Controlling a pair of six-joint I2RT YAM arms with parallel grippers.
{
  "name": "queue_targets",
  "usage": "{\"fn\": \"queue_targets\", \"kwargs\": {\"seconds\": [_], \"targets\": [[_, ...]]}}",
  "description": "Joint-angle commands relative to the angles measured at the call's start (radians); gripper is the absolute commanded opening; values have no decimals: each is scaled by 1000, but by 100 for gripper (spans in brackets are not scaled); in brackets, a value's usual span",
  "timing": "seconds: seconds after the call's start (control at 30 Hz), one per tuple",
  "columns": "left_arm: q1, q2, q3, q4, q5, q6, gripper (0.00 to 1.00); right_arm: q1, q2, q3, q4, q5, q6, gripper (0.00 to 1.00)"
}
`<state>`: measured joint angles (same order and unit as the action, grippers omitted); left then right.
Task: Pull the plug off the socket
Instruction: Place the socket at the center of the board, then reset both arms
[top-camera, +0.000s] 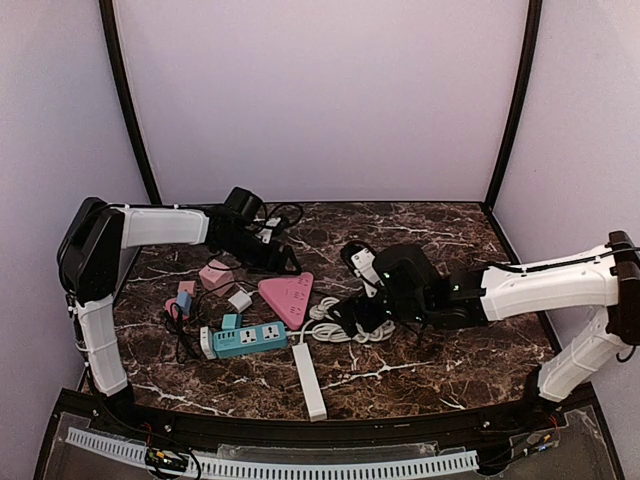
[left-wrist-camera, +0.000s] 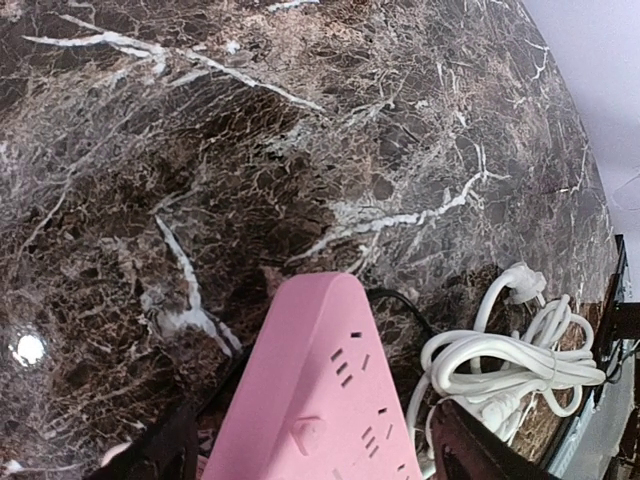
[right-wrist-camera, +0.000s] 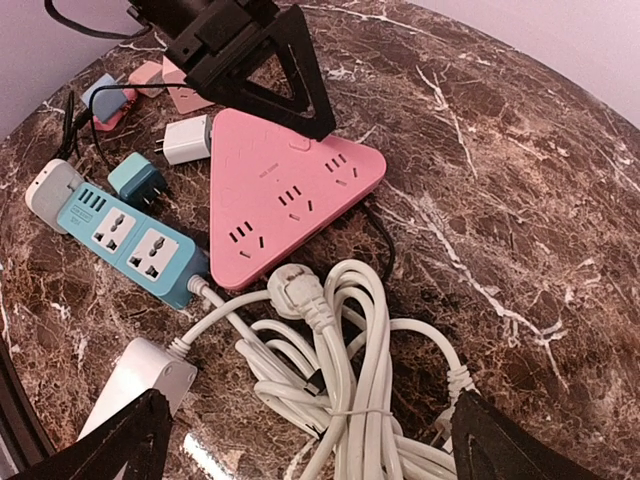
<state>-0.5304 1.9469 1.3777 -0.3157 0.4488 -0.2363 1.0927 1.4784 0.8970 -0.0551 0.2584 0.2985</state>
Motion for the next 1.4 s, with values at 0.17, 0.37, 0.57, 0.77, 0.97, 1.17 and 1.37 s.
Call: {"fn": "queue_targets", "kwargs": {"seconds": [0.17,0.37,0.57,0.77,0.97,1.17,1.37], "targets": [[1,-129,-43,45,-171,26,88,-30,-58,-13,21,18,-12,99],[6,-265,-150,191,-283,-18,89,-110,-91,19,-39,-59,24,99],[67,-367,-227,221,-361,27,92,-261,-134,2,-99,-137,38,99],[243,-525,-384,299,-386,65,98,-479,-193,-58,-129,-242,48,99],[466,-669,-536,400,-359,61,99,-697,-307,-118,-133,-287,-7,99],[606,-780,-705,524,-426,63,99,-905,-450,-179,-89,-292,-64,99],[607,-873,-897,745,-530,71,99,-1004,-594,-367,160,-268,-113,99]]}}
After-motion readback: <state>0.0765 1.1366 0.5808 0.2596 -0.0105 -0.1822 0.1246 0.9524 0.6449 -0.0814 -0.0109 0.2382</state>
